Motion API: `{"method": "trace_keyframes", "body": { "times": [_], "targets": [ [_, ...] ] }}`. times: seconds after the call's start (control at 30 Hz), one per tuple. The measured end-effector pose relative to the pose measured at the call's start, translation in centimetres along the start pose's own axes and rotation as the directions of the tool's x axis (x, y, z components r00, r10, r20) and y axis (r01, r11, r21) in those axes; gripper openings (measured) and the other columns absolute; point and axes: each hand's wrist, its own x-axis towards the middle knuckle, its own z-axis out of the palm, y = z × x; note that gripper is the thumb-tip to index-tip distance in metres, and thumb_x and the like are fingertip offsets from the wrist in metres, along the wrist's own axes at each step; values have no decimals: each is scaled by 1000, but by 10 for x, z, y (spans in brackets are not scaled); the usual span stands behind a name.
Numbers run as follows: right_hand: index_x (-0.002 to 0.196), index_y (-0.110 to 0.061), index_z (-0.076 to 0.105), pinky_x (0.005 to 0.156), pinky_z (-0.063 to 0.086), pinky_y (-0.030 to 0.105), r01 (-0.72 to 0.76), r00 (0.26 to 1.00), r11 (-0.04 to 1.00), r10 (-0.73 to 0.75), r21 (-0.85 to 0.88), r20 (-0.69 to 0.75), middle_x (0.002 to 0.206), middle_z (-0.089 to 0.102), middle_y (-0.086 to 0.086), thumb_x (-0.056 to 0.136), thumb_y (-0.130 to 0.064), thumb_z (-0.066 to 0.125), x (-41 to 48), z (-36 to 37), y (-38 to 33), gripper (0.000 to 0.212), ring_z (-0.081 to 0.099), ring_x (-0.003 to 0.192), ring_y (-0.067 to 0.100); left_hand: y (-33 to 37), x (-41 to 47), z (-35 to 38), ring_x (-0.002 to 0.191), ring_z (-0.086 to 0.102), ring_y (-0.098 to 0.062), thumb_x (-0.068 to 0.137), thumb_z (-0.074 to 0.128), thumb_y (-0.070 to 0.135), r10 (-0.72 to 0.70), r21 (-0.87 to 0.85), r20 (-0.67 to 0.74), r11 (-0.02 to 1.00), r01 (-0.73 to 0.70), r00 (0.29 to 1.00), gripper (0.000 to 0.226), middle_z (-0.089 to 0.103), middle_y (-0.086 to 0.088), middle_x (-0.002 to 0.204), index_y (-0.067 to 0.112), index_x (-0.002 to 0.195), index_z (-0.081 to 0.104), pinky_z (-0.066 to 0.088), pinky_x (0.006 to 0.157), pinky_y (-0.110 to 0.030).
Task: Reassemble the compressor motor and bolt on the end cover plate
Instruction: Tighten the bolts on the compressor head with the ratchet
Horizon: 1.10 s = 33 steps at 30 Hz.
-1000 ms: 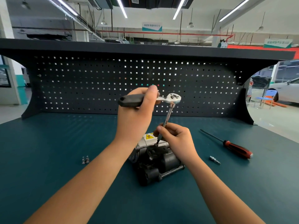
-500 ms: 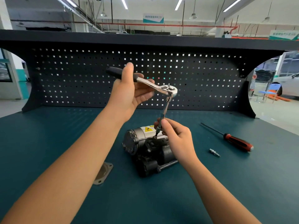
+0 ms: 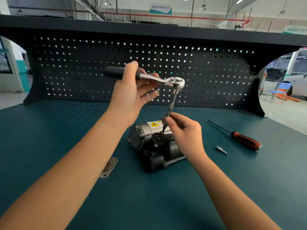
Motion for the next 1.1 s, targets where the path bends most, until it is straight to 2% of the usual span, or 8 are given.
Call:
{"method": "trace_keyframes", "body": {
  "times": [0.1,0.23,0.4,0.5,0.6,0.87,1.0,1.1],
  "targets": [
    [100,-6,72,74,48,9,13,1000,1000,-13,-8,-23,73,64,-16,87,-11,64,1,2,-1,16,62,75,-1,-5,-26,-4,89,70,-13,85,53,30,172,127,1,977,-171,985,15,73,3,86,19,75,54,54,69,-24],
    [97,-8,71,71,46,7,42,998,999,-42,2,-52,73,63,-19,87,-9,65,-4,5,3,12,60,73,-3,-11,-41,-6,93,69,-14,80,54,31,302,225,-8,929,-292,953,12,74,3,90,21,75,57,52,71,-20],
    [91,-22,63,72,45,6,17,999,997,-14,74,-48,79,64,-20,88,-8,63,-9,4,4,14,61,74,-9,-18,-35,3,88,69,-12,90,46,39,193,10,15,981,-193,981,28,73,2,81,17,72,50,54,77,-26],
    [90,-22,63,76,48,13,13,999,997,-10,71,-37,79,66,-17,88,-10,62,-10,2,4,12,62,76,-4,-18,-22,11,77,70,-15,98,35,39,212,-33,46,977,-211,976,37,72,-2,71,15,73,48,54,66,-24],
    [91,-24,62,81,49,15,9,1000,997,-7,76,-24,81,65,-19,89,-7,61,-12,1,5,17,62,79,-2,-11,2,13,62,68,-16,99,30,44,139,-56,-6,989,-139,990,45,67,-2,59,14,70,47,53,56,-24],
    [107,-6,67,76,43,4,76,996,997,-76,-1,-35,83,59,-29,91,-8,57,-8,1,11,20,58,79,-14,-11,48,25,42,54,-8,95,25,60,-165,-113,112,978,177,980,60,53,4,46,11,76,54,44,38,-18],
    [110,-5,65,78,47,11,108,994,994,-108,-15,29,87,70,-11,92,-16,53,-7,1,10,24,63,83,-1,-12,41,28,49,59,-10,98,26,52,-116,-44,173,991,125,978,53,57,2,51,11,77,52,50,46,-21],
    [97,-5,67,71,43,4,118,993,992,-117,-33,22,78,64,-22,91,-13,53,-5,0,10,18,59,75,-12,-8,21,20,62,65,-13,100,28,44,-19,6,161,1000,18,987,46,64,1,59,13,73,49,54,61,-25]
  ]
}}
